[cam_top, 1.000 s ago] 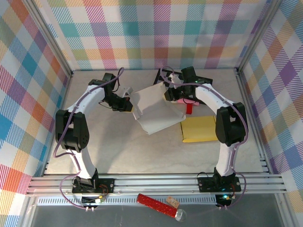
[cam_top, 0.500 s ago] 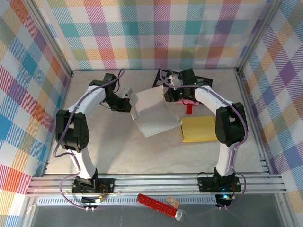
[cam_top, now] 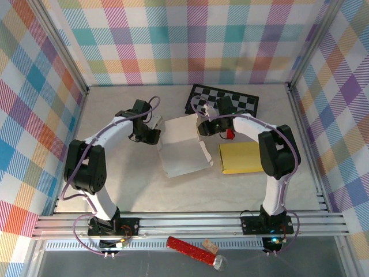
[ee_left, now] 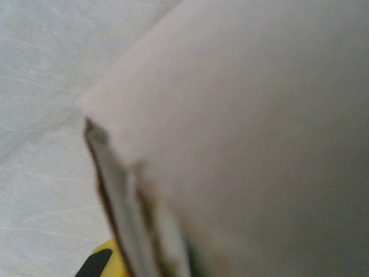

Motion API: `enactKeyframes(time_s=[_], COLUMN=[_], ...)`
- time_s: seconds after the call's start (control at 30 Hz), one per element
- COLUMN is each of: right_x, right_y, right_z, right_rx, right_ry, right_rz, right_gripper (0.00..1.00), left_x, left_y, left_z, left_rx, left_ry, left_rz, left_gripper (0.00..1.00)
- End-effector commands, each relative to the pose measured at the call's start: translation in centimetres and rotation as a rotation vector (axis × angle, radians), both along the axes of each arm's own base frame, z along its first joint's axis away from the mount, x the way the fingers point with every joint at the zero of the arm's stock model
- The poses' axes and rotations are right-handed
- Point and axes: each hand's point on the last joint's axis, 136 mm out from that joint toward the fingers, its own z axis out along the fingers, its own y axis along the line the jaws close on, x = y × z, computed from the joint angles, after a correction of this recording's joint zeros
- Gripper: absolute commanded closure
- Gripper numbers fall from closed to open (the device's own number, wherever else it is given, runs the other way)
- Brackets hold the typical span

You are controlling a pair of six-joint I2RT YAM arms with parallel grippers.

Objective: Fold the paper box

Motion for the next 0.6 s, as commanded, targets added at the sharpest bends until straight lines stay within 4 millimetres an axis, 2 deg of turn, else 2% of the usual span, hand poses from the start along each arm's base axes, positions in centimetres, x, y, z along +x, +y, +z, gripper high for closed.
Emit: enactKeyframes(time_s=[0.0,0.27,0.37,0.57], right_x=[-0.4,-0.4,0.0,0.7], right_y=[0.7,0.6,0.5,0.5], right_z=[0.8,1.4,1.5,2.7], right_rx=[0.016,-0.002,-0.012,-0.014], right_ry=[-0.040,-0.123,-0.160,-0.252], right_rz=[0.013,0.026,0.018,0.004], right_gripper=[0.70,0.71,0.69,0.70], left_x=[1.4,1.2,1.3,0.9], left_y=[-0.1,0.7,1.1,1.3], left_z=[0.7,-0.1,-0.2,-0.9], left_rx=[0.047,0.152,0.181,0.220], left_ry=[-0.117,-0.206,-0.226,-0.227], left_rz=[0.055,0.099,0.114,0.105], left_gripper=[1.00,1.00,1.00,1.00])
